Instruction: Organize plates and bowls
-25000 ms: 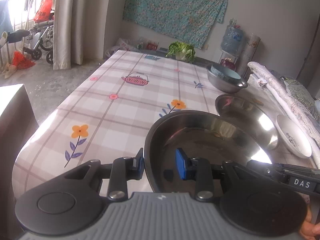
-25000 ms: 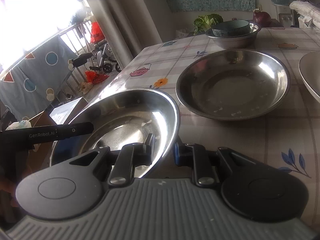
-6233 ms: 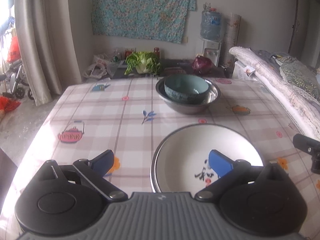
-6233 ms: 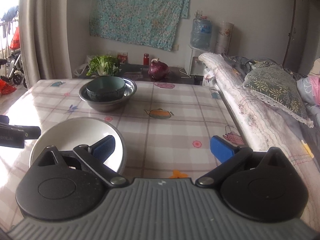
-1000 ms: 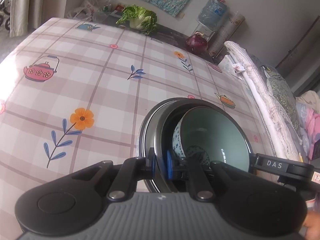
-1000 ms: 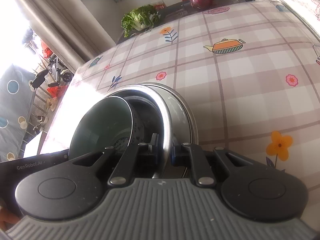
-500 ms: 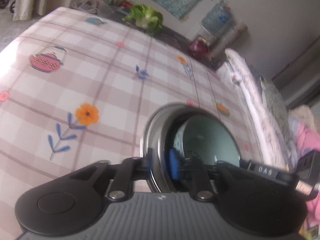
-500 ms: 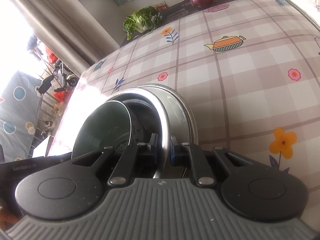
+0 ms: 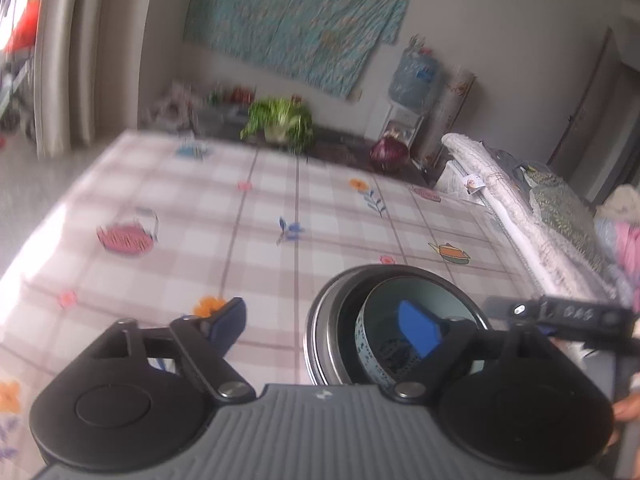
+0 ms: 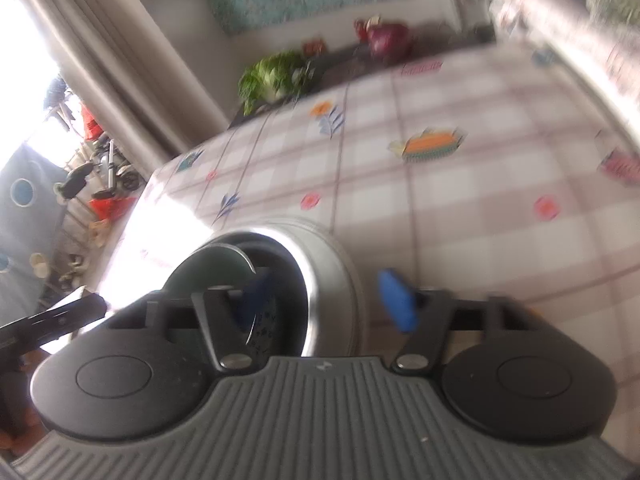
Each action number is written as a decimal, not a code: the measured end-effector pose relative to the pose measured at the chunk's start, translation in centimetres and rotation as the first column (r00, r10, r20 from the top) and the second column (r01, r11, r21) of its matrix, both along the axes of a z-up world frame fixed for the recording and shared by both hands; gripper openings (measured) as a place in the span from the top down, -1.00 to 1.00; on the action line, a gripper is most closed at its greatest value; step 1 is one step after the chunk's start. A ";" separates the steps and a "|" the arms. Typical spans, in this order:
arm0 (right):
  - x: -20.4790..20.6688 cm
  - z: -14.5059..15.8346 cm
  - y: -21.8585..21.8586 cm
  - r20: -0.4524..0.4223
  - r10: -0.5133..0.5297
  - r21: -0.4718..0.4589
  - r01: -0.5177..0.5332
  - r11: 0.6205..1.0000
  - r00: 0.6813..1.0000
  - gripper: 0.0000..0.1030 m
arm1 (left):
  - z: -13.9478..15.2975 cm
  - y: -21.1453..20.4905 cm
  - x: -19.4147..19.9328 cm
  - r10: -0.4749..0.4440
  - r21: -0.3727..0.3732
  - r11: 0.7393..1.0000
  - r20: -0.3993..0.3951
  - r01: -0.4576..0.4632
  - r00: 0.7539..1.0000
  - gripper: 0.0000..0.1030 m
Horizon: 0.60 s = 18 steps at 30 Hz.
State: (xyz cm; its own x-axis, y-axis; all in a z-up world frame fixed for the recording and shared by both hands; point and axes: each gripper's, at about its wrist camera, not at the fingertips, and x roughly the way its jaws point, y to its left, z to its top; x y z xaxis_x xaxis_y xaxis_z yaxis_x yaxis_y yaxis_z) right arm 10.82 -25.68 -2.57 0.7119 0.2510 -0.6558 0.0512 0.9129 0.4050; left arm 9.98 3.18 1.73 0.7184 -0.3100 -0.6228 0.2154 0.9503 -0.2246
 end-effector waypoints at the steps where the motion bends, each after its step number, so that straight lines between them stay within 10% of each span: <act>1: -0.4 0.4 -0.1 0.012 0.002 0.001 -0.002 1.000 1.000 -0.47 | 0.2 -0.3 -0.6 0.003 0.025 1.000 0.026 -0.004 1.000 -0.82; 11: -8.1 3.2 1.1 0.155 0.007 -0.127 0.013 0.992 0.988 -0.78 | 1.4 -2.4 -5.4 0.035 0.084 0.996 0.107 -0.044 0.994 -1.00; 18: -13.2 3.4 3.2 0.175 0.056 -0.239 -0.013 0.971 0.983 -0.98 | -0.1 -5.1 -8.1 0.099 0.256 0.960 0.071 -0.114 0.993 -1.00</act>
State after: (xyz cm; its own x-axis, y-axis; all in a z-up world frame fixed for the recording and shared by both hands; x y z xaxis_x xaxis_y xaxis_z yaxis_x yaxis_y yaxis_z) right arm -2.39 -22.44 0.87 0.8166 0.1310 -0.5621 -0.0354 0.9835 0.1776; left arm 1.84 -1.88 1.67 0.7748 -0.0631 -0.6290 0.1148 0.9925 0.0418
